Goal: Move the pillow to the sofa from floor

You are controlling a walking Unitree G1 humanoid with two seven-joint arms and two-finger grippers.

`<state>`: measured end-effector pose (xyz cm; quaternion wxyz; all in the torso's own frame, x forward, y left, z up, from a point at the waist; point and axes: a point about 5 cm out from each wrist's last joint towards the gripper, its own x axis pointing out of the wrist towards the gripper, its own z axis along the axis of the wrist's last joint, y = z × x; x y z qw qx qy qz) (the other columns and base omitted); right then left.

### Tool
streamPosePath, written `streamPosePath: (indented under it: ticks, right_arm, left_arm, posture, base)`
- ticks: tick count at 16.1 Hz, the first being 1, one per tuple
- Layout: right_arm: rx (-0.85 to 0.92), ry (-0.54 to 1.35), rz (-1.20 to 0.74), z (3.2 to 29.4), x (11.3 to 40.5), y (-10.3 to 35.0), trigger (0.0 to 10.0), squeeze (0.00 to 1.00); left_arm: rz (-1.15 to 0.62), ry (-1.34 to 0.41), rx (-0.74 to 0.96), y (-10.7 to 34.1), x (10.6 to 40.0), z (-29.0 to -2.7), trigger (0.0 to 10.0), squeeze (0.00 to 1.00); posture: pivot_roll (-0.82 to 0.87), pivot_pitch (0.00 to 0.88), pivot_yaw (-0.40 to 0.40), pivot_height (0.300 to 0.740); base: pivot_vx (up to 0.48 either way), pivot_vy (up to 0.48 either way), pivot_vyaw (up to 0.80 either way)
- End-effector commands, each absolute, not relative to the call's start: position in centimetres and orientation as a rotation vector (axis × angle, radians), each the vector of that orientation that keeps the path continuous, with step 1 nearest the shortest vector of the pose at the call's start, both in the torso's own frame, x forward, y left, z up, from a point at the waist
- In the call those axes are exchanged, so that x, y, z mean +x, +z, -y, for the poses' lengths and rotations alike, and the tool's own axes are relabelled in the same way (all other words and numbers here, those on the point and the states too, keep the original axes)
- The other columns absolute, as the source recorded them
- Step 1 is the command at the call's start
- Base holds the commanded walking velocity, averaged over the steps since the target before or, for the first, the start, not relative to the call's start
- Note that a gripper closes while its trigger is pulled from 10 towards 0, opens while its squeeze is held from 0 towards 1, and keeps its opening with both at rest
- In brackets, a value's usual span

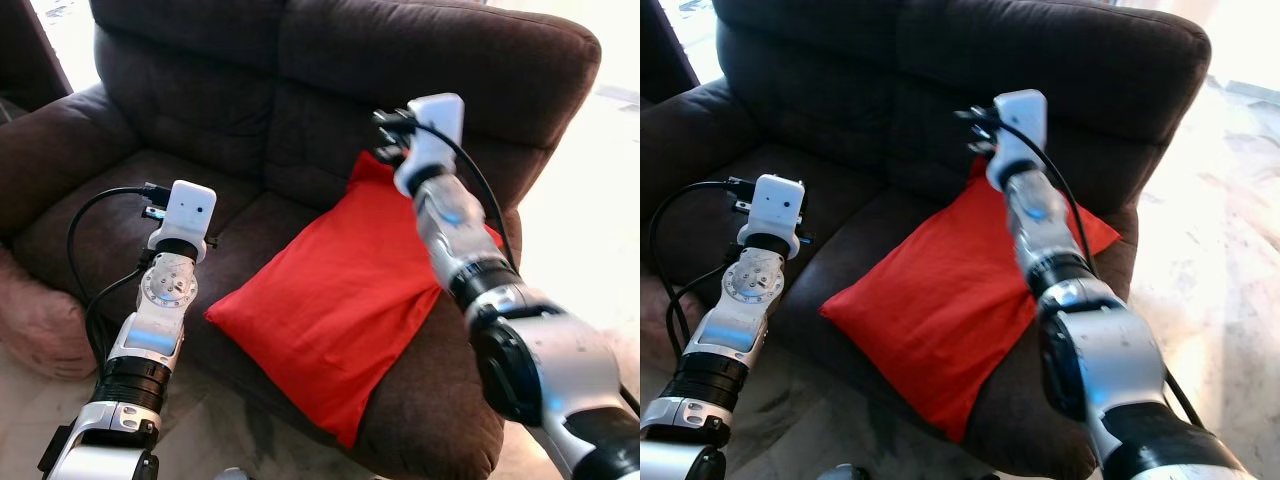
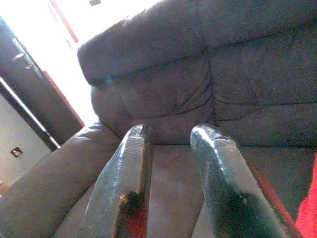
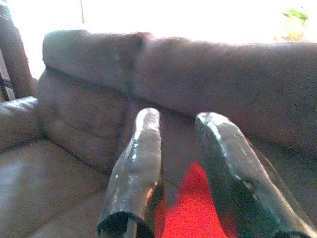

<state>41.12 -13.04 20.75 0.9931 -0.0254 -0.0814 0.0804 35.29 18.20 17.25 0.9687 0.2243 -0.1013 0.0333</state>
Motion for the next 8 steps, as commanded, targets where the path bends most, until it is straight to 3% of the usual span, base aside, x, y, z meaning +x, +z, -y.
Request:
streamPosePath:
  ticks: [1,5,8]
  right_arm:
    - [-0.056,0.105,0.16,14.4,40.8,19.9,10.0,0.0]
    - [-0.008,-0.099,0.023,19.4,37.0,11.9,10.0,0.0]
    - [0.005,-0.162,-0.064,20.4,33.6,7.3,10.0,0.0]
  left_arm:
    - [0.171,0.005,0.453,16.1,35.0,-17.4,10.0,0.0]
    - [0.043,-0.056,0.401,11.5,33.6,-16.9,10.0,0.0]
    - [-0.013,-0.026,0.29,9.5,32.6,-17.6,10.0,0.0]
  posture:
    - [0.08,0.063,-0.062,0.74]
    - [0.05,0.061,-0.056,0.74]
    - [0.05,0.053,-0.048,0.74]
  base:
    - [0.0,0.0,0.0]
    - [0.0,0.0,0.0]
    - [0.0,0.0,0.0]
